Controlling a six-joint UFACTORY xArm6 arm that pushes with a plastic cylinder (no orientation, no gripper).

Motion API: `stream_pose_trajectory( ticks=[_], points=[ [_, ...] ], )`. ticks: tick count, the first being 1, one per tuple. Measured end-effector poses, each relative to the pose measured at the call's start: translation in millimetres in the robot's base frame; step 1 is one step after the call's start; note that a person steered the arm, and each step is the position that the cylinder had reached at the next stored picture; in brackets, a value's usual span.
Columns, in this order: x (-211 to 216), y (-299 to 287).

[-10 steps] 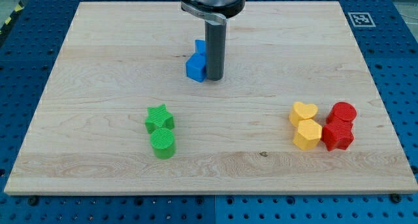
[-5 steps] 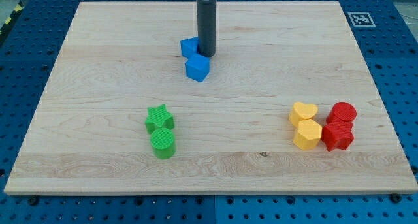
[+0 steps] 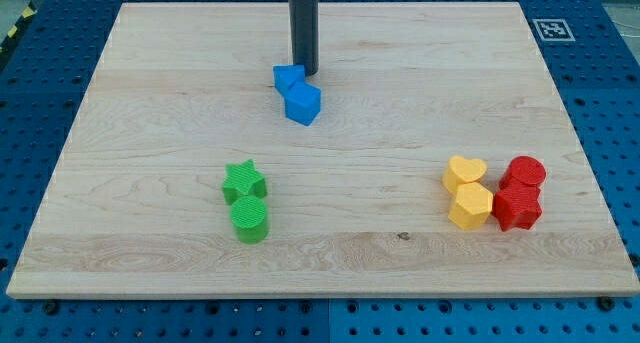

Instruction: Push the blue triangle into blue cube

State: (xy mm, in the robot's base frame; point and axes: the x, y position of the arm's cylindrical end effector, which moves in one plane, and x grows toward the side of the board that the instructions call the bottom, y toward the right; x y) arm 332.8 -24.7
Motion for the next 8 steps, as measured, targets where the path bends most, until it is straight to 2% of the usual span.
stream_pose_trajectory(
  ticks=[5,8],
  points=[
    [0,-10],
    [-26,0]
  ],
)
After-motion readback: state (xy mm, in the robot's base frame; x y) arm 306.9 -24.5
